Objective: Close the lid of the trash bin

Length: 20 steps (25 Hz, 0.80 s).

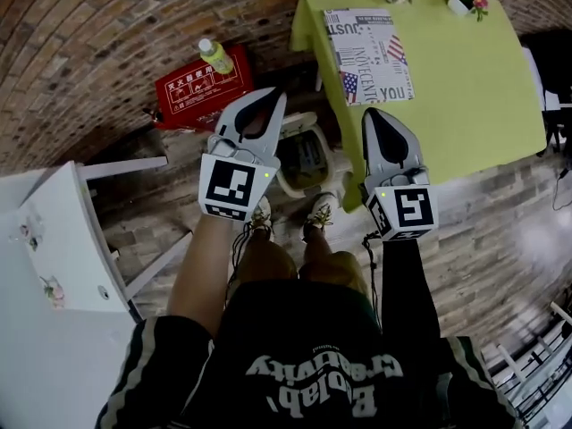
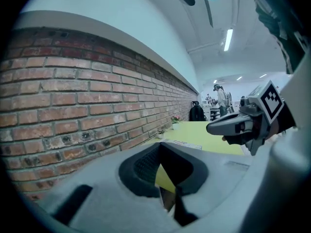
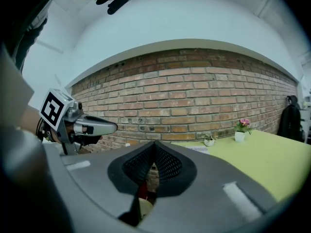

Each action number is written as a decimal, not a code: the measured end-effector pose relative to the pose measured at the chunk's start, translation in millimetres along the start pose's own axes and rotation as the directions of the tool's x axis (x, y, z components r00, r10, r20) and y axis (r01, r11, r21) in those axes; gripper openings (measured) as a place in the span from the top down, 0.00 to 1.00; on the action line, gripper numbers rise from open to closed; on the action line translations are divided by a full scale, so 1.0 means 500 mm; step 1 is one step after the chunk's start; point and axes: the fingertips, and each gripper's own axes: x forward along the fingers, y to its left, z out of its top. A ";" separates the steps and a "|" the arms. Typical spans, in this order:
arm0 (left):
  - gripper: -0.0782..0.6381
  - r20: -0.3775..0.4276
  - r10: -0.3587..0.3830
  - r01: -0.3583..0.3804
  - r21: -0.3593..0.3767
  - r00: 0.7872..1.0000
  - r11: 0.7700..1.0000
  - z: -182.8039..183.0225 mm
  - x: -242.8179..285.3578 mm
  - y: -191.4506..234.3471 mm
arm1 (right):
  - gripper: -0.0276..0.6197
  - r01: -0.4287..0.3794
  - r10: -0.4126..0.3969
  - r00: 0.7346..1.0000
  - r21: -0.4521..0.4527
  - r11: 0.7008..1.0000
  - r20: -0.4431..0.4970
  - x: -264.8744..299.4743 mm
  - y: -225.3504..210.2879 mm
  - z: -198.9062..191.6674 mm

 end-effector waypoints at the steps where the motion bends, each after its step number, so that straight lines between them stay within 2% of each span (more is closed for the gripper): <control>1: 0.88 -0.013 -0.006 0.006 -0.005 1.000 1.000 -0.021 0.007 0.004 | 0.94 0.003 -0.003 1.000 0.005 1.000 -0.010 0.006 0.002 -0.015; 11: 0.88 -0.130 -0.060 0.053 -0.061 0.990 0.997 -0.234 0.074 0.030 | 0.94 0.005 -0.004 0.999 0.021 1.000 -0.053 0.053 0.019 -0.120; 20: 0.88 -0.246 -0.097 0.084 -0.061 0.964 0.995 -0.413 0.120 0.044 | 0.94 0.017 -0.012 0.996 0.052 0.999 -0.089 0.074 0.033 -0.194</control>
